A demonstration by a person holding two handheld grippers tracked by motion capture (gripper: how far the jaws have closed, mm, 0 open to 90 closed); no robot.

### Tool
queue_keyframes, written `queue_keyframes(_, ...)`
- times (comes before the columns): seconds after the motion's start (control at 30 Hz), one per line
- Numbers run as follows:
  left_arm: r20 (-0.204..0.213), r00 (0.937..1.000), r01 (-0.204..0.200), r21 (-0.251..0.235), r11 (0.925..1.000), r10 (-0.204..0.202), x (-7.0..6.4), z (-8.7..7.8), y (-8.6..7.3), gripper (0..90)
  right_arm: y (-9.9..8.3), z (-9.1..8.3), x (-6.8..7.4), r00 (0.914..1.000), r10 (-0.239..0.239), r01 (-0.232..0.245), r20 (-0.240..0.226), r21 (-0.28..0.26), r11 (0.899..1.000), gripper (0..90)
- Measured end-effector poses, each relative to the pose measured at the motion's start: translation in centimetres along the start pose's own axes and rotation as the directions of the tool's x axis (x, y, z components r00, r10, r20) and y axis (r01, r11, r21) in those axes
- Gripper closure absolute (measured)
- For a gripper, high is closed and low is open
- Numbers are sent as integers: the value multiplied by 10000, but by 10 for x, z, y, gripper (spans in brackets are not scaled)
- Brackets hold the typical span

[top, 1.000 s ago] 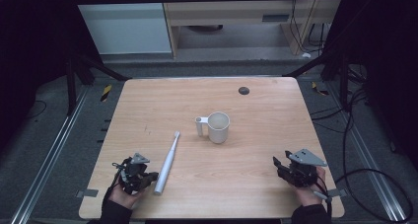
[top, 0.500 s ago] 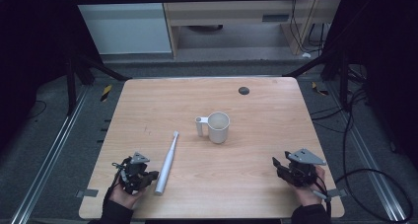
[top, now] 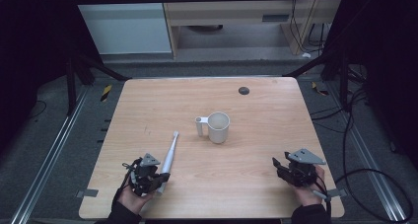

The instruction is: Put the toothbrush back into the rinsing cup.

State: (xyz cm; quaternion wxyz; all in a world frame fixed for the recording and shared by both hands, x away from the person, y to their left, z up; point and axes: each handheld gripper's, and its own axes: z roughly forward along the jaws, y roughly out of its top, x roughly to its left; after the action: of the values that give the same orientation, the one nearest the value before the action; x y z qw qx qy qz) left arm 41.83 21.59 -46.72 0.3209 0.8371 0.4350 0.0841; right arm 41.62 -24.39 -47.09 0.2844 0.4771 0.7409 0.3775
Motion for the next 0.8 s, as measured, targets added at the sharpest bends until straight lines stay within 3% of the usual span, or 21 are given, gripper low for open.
queue_keyframes(0.8, -155, 9999, -2, 419, 9991, 8, 5, 0, -6, 876, -1, 1, -1, 10000, 36, -35, -31, 153, 9999, 476)
